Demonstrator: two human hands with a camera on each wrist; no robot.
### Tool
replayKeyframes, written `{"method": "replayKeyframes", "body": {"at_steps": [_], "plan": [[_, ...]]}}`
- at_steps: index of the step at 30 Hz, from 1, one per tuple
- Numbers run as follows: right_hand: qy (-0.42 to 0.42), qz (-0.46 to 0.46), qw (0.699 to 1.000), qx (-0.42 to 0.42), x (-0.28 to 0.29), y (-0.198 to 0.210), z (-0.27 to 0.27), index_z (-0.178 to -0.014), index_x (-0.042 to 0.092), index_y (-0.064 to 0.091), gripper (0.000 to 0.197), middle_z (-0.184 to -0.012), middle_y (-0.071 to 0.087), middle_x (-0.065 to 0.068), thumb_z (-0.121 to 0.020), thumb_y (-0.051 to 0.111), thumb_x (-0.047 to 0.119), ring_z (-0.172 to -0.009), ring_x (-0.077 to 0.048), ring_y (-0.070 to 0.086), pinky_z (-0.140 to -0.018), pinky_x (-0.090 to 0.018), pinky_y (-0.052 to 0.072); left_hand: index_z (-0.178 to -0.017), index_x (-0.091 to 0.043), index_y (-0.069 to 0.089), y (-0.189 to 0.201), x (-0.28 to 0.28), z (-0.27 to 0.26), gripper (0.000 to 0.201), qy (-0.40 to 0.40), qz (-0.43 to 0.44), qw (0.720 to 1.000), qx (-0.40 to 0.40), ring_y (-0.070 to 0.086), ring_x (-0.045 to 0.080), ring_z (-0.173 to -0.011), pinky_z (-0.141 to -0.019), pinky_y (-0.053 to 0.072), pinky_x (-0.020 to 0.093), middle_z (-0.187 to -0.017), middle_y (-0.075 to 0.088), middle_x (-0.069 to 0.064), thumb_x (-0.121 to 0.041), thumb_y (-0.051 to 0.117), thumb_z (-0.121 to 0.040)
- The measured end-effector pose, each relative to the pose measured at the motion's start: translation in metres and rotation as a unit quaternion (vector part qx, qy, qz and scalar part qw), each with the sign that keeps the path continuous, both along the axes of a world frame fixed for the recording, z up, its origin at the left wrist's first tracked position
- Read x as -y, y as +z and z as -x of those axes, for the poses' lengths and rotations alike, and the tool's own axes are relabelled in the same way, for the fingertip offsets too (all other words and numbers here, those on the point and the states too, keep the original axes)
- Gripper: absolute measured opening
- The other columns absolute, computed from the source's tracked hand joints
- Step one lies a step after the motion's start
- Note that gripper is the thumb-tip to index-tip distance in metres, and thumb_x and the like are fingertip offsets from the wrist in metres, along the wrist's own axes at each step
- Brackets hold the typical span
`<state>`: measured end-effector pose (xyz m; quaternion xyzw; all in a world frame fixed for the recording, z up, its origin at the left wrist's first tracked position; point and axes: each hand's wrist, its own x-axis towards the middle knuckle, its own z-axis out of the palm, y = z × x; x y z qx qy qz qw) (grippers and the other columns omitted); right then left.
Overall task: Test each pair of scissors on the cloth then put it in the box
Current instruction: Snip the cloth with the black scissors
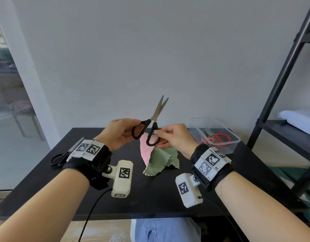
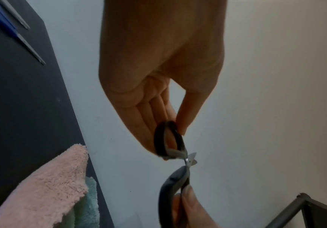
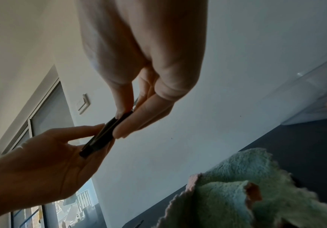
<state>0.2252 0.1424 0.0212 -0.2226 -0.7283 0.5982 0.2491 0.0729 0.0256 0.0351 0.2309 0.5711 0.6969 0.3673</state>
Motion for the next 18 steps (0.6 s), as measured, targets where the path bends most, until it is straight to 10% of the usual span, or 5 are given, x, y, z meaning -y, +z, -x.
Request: {"method": "replayKeyframes", "body": {"at_steps": [7,13,18], "plan": [[-0.027,0.0,1.0,-0.015,-0.009,0.002,-0.016,-0.086,-0.003,0.069,0.012,-0.074,0.068,-0.014,-0.087,0.065,0.008,-0.056,-0.012,0.067,-0.058,-0.02,0.056,-0.077,-0.006,0.059,0.005,-0.01,-0.016,0.017,-0.089,0.01,0.996,-0.02,0.072,0.019,-0.07,-0.064,0.059,0.028,-0.085,0.073,0.011,0.002,0.054,-0.091],[-0.073,-0.041,0.996,0.004,-0.033,0.01,-0.04,-0.085,-0.006,0.07,0.014,-0.073,0.067,-0.016,-0.088,0.063,0.005,-0.068,-0.023,0.066,-0.065,-0.026,0.06,-0.095,-0.007,0.06,0.012,-0.035,-0.041,0.004,-0.138,0.031,0.987,-0.077,0.071,0.024,-0.091,-0.081,0.058,0.033,-0.101,0.073,0.014,-0.009,0.059,-0.092],[-0.156,-0.069,0.983,0.068,-0.074,0.022,-0.074,-0.087,-0.015,0.067,0.017,-0.065,0.062,-0.013,-0.089,0.06,0.001,-0.047,-0.011,0.062,-0.045,-0.018,0.051,-0.111,-0.004,0.06,0.015,-0.076,-0.07,0.025,-0.145,0.092,0.975,-0.138,0.071,0.028,-0.094,-0.081,0.058,0.034,-0.103,0.071,0.017,-0.021,0.06,-0.094]]}}
